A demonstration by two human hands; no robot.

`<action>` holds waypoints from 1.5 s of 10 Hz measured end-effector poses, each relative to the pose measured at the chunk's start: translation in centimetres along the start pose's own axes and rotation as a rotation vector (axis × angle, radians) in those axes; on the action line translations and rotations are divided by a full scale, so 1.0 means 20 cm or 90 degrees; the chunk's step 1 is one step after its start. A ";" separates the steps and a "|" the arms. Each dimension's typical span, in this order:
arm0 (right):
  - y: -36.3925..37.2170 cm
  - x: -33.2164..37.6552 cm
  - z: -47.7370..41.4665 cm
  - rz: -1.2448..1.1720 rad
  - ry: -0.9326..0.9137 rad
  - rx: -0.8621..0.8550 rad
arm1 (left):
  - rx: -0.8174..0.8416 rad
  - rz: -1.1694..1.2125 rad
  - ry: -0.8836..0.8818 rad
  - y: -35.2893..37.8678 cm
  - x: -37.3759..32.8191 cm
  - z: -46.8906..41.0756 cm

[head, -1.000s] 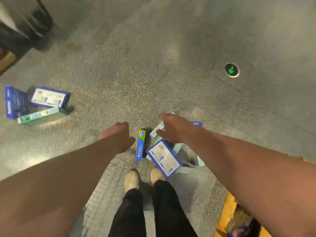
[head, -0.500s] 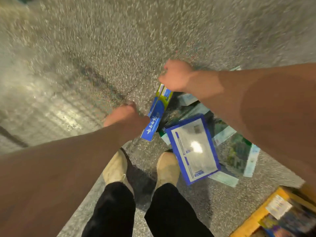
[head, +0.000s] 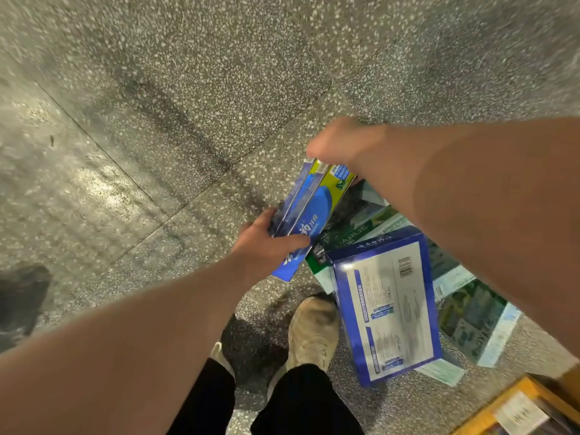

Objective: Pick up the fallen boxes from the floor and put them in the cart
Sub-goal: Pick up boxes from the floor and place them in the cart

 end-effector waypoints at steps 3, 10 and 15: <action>0.03 0.00 -0.06 0.049 0.037 -0.038 | -0.018 0.059 0.028 0.05 0.01 -0.03; -0.07 -0.07 0.24 -0.460 0.017 -0.072 | 0.000 -0.077 0.022 -0.13 -0.05 0.17; -1.07 0.63 1.56 -0.440 -0.089 -0.047 | -0.134 0.021 0.147 -0.89 -0.54 1.65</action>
Point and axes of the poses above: each hand's wrist, its own z-axis away from the middle knuckle, its own y-axis out of the palm, x = y × z, the point moved 6 cm from there along -z, towards the middle knuckle, and after that the axes turned 7 degrees about -z, right-handed, at the moved point
